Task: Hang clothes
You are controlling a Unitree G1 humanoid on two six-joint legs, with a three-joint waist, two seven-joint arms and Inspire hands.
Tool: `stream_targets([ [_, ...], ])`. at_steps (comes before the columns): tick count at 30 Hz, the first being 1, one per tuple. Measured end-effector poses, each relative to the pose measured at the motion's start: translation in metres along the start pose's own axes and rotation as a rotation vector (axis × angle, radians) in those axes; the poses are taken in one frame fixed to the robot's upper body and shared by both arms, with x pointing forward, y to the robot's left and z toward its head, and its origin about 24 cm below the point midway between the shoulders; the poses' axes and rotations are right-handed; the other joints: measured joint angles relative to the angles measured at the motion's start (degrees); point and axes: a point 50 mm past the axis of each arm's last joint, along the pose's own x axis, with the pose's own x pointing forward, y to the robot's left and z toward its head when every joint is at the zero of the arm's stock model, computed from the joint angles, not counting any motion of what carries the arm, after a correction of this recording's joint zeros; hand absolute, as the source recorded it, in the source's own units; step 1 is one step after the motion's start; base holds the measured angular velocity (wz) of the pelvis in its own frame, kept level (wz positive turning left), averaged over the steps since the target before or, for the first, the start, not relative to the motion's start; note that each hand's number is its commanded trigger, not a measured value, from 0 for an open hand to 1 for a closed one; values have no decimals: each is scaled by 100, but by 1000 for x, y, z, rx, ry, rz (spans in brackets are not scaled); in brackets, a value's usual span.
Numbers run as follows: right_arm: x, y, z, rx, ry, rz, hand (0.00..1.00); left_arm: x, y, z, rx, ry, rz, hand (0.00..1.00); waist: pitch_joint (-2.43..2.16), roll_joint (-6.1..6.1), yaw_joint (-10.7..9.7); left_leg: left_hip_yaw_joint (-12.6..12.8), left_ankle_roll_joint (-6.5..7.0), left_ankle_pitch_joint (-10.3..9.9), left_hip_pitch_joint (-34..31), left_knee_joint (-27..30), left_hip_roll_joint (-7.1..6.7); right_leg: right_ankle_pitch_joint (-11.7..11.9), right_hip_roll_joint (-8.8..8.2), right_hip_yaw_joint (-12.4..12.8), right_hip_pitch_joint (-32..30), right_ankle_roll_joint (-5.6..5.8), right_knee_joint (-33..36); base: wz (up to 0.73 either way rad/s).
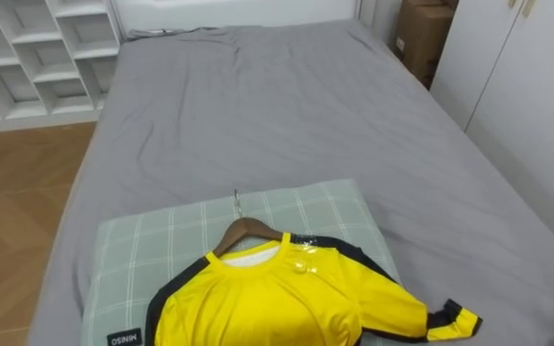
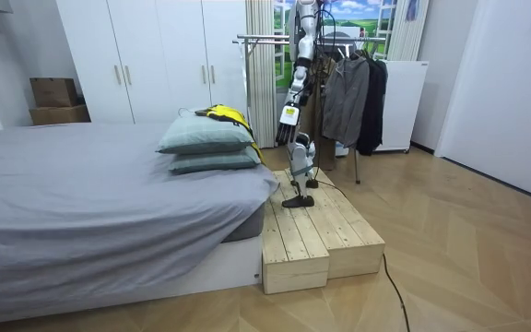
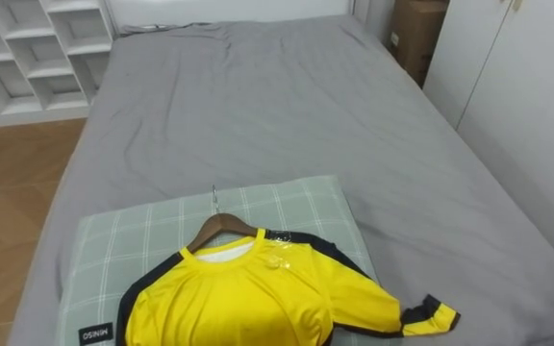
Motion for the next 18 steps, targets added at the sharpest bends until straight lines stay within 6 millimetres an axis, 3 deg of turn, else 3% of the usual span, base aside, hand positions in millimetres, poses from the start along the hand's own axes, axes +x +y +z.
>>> stream_targets([
  [18,0,-3,-2,44,6,-11,0,0,-3,0,-50,5,-6,0,-39,62,8,16,-1,1,73,-56,0,0,2,26,37,0,-1,0],
])
